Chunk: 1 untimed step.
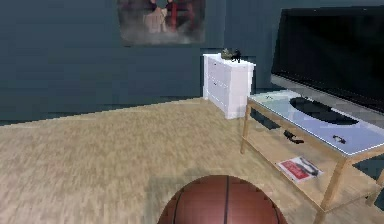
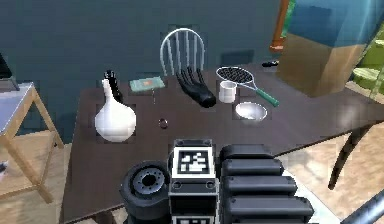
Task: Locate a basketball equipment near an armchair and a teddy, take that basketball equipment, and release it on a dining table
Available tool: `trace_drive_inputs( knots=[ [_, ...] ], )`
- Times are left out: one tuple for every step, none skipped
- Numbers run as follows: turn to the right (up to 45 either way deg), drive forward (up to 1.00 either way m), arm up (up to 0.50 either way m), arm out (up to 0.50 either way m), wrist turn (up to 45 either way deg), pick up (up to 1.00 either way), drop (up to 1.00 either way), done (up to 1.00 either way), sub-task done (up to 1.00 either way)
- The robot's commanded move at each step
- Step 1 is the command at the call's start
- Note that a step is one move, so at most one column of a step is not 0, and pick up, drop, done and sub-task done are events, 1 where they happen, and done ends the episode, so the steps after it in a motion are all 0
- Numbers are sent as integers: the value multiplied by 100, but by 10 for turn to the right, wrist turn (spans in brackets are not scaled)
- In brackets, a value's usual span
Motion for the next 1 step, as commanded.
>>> trace_drive_inputs(
  knots=[
    [-30,0,0,0,0,0,0,0,0]
  ],
)
